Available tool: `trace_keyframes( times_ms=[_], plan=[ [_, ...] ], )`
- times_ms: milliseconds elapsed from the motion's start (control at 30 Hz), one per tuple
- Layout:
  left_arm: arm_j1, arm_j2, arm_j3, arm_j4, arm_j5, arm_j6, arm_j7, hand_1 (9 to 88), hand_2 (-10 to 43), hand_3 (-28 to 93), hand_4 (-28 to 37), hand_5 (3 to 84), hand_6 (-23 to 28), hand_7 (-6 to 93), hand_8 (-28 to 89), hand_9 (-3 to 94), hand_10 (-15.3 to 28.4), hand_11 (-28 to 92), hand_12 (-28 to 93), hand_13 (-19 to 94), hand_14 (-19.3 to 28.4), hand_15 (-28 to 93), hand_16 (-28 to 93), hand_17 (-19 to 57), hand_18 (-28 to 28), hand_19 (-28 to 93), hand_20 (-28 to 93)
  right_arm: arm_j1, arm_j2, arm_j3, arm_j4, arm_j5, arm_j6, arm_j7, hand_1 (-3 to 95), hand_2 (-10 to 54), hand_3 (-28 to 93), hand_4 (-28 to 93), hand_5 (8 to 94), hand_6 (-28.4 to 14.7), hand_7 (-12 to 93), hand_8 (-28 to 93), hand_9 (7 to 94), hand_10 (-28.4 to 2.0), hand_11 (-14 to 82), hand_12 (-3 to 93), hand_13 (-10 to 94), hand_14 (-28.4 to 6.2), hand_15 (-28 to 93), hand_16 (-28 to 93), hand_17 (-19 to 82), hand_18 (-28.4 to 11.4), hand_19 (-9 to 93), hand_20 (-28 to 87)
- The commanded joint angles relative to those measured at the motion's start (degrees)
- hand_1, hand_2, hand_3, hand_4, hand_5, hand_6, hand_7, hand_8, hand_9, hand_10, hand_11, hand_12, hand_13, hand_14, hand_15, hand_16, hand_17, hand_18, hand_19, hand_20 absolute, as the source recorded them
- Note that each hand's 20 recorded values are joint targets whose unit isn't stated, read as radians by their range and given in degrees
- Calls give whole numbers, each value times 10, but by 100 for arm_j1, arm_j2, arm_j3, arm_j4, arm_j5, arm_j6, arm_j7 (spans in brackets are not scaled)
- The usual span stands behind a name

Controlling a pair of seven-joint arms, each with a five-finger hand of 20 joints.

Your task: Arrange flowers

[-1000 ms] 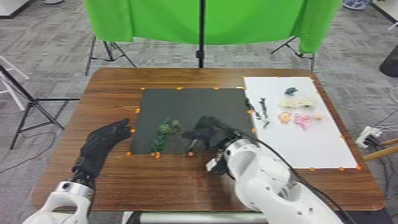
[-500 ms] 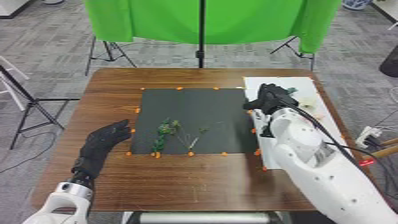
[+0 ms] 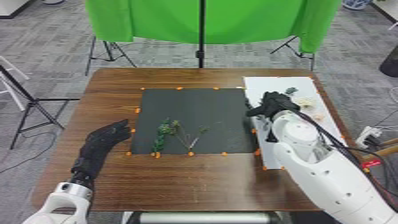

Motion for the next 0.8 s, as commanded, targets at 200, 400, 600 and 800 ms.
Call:
trace_keyframes(
  times_ms=[200,400,600,800],
  plan=[
    [49,-71,-1,-2,69,-41,-66,262,-35,668,-210,446,60,81,-54,405,137,165,99,299,186,253,-15,19,145,127,198,-96,-156,-589,533,-812,243,-136,428,-95,599,-179,761,-54,195,-2,854,-131,501,254,932,-27,629,311,722,-83,932,563],
    [66,-69,8,0,61,-66,-78,269,-39,662,-205,446,60,82,-54,404,137,164,99,299,185,252,-15,19,145,126,197,-217,-176,-479,612,-581,667,-186,878,-95,-271,462,797,-23,313,215,882,-120,517,254,937,-23,663,306,739,-87,932,607],
    [63,-34,-12,-2,29,-63,-78,269,-40,661,-203,446,61,81,-54,405,138,165,100,299,186,252,-15,19,145,126,197,-356,-51,-187,108,-335,1258,-243,882,-95,-281,540,790,-26,341,226,881,-114,533,255,937,-20,679,300,745,-92,932,624],
    [70,-49,3,-9,17,-84,-83,266,-36,662,-206,446,62,80,-54,405,137,166,100,299,186,252,-15,19,145,126,198,-631,-27,70,-761,241,1714,-369,879,-95,-282,577,792,-33,362,219,886,-111,542,251,937,-18,696,290,751,-95,932,635]
  ],
)
